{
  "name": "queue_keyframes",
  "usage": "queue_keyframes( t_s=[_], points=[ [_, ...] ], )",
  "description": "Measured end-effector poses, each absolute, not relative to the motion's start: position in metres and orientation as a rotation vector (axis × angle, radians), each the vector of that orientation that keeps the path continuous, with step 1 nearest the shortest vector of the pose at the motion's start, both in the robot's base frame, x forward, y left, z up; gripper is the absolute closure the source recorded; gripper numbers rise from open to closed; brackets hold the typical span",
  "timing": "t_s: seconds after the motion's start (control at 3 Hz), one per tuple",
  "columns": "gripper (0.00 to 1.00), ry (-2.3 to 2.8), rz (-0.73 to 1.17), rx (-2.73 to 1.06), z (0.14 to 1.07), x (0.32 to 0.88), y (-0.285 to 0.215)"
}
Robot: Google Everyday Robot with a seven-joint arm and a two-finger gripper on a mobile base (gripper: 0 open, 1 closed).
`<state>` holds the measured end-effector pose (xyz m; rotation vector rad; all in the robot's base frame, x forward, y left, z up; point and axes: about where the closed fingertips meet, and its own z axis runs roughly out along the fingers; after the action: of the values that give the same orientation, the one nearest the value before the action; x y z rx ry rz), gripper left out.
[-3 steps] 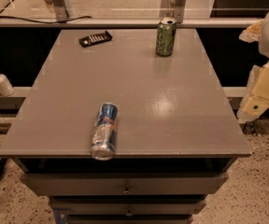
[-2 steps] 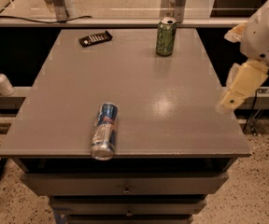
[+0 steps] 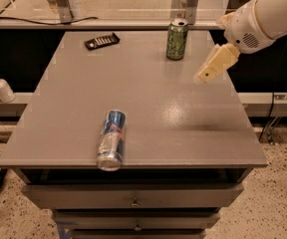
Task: Move green can near redbull can
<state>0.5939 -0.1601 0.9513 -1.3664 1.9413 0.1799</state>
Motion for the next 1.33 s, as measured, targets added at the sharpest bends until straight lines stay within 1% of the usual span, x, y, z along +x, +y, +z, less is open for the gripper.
queue_keyframes(
  t_s=[0.33, 0.67, 1.0, 1.33],
  points=[
    [0.00, 1.941, 0.180, -1.366, 0.951, 0.594, -0.160],
    [0.00, 1.938, 0.258, -1.277, 0.935, 0.611, -0.152],
    [0.00, 1.938, 0.360, -1.125, 0.908, 0.639, -0.144],
    [0.00, 1.892, 0.419, -0.954, 0.890, 0.678, -0.140]
  ],
)
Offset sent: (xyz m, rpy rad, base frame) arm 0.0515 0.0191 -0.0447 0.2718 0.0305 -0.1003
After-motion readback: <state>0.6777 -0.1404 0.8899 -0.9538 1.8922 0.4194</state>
